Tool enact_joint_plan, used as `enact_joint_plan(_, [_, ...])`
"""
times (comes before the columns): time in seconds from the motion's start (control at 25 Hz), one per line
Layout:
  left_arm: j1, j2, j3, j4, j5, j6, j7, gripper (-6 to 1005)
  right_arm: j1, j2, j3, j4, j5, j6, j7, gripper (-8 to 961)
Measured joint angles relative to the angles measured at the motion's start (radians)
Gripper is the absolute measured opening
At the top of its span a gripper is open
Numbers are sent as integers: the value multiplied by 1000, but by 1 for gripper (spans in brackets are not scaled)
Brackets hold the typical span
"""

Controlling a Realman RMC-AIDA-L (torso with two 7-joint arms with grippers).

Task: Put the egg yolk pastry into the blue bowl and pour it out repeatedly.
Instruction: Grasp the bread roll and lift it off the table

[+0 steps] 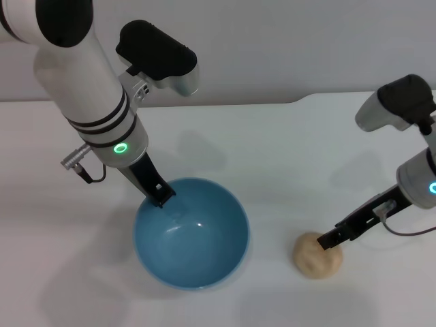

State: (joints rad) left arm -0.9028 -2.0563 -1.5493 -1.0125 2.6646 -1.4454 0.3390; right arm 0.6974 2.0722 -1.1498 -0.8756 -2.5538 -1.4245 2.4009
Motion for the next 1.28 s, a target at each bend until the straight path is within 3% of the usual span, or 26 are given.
enact_joint_plan(0.44, [-10,-3,12,0,0,2,3,-1,11,9,-217,76,32,148,93,504])
enact_joint_plan(0.56, [-11,-4,12,0,0,2,3,-1,11,9,-228,76,32,157,100,505])
enact_joint_plan(1.28, [-14,-4,12,-1,1,-8,17,-2,3,10,-223,60,40,153,88,264])
